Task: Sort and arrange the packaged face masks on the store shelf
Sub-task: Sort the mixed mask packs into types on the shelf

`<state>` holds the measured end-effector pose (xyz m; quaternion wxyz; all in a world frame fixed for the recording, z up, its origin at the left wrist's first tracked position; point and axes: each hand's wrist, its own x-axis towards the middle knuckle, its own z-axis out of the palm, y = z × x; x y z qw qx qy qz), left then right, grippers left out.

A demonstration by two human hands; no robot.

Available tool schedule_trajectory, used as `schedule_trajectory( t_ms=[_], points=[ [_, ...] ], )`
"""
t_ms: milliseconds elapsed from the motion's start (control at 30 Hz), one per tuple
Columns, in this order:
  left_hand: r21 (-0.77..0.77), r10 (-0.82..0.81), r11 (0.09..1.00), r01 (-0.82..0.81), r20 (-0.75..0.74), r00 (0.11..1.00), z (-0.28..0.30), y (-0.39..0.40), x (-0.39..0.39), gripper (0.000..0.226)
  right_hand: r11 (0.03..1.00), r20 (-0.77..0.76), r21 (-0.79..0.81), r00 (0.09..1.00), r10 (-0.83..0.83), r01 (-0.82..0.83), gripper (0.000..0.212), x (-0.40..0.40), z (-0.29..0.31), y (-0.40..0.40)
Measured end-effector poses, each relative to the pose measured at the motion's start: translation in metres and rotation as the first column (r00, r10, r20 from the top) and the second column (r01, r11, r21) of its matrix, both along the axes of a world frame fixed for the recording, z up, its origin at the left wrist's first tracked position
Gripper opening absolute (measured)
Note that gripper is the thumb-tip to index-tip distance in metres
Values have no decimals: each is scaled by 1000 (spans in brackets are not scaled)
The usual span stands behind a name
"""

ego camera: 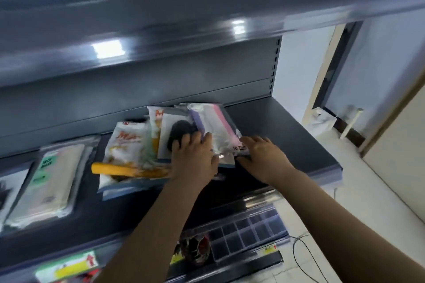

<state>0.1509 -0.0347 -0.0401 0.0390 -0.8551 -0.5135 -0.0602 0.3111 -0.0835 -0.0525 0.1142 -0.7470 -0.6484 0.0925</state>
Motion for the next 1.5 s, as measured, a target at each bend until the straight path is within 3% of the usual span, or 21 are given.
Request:
schedule_trajectory(
  t_ms=[167, 300, 600, 667, 767, 867, 1000, 1133, 1333, 1500],
  points=[
    [-15, 131, 991, -132, -32, 991, -6, -3, 11, 55, 1000, -253, 8, 967, 18, -16, 37, 21, -6, 24],
    [-6, 192, 981, -192, -32, 981, -8, -3, 17, 53, 1000, -362, -19, 932, -8, 1, 39, 29, -10, 41],
    [-50, 186, 981, -188, -49, 981, -9, 9, 18, 66, 988, -374, -144, 921, -107, 56, 37, 29, -14, 70],
    [-56, 168, 984, -169, -25, 986, -9, 10, 16, 65, 987, -509, -129, 848, -147, 94, 32, 26, -18, 76],
    [-57, 144, 988, -143, 16, 989, -10, 11, 12, 62, 966, -766, -89, 603, -222, 243, 46, 25, -21, 82],
    [-66, 109, 992, -106, 42, 993, -9, 14, 7, 61, 937, -862, -72, 451, -232, 343, 53, 29, -24, 85],
    [-103, 33, 994, -30, 29, 999, -8, 18, 0, 61, 956, -913, -93, 360, -193, 278, 24, 29, -29, 80],
    [-114, 49, 993, -38, 103, 993, -3, 19, -4, 56, 967, -925, -9, 366, -105, 255, 31, 28, -31, 74],
    [-50, 275, 962, -270, 167, 947, 0, 24, -21, 62, 949, -977, 91, 211, 27, 301, 32, 46, -21, 45],
    [-101, 424, 905, -413, 139, 895, -3, 24, -28, 89, 924, -998, 34, 66, 10, 380, 29, 53, -18, 30]
  ],
)
